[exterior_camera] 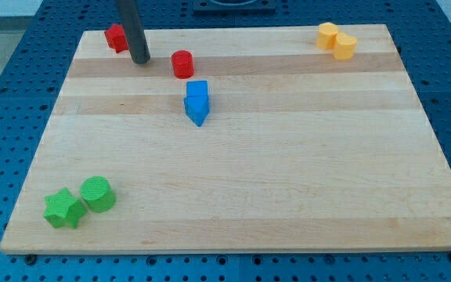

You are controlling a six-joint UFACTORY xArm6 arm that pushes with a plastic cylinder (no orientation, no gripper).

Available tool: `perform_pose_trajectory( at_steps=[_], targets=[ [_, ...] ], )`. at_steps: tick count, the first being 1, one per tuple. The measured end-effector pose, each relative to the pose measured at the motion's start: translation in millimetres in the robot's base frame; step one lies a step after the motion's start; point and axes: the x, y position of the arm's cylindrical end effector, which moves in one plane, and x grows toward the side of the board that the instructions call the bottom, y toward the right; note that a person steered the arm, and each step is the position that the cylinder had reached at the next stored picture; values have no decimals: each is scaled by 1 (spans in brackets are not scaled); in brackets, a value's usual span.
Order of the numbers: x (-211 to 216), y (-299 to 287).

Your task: Place the red circle to the center top of the board

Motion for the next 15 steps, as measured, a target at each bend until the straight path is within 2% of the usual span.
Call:
perform_pose_trajectory(
  at_steps=[2,3,4,7,8,9,12,14,15],
  targets=[
    [28,-1],
    [58,35],
    [53,53],
    [-7,106],
    [7,109],
    [11,137],
    [-17,141],
    [-23,72],
    [-26,73]
  ],
)
